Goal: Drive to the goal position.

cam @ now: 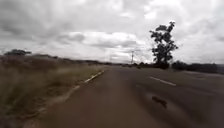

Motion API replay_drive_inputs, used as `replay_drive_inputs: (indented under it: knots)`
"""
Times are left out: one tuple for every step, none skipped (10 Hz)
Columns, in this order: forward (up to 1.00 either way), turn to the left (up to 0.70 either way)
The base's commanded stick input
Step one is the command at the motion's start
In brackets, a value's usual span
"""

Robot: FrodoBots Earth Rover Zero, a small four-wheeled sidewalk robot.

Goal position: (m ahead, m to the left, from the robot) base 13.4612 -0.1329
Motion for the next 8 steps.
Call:
replay_drive_inputs:
  knots:
    - [0.5,0.0]
    - [0.5,0.0]
    - [0.5,0.0]
    - [0.5,0.0]
    - [0.5,0.0]
    - [0.5,0.0]
    - [0.5,0.0]
    - [0.5,0.0]
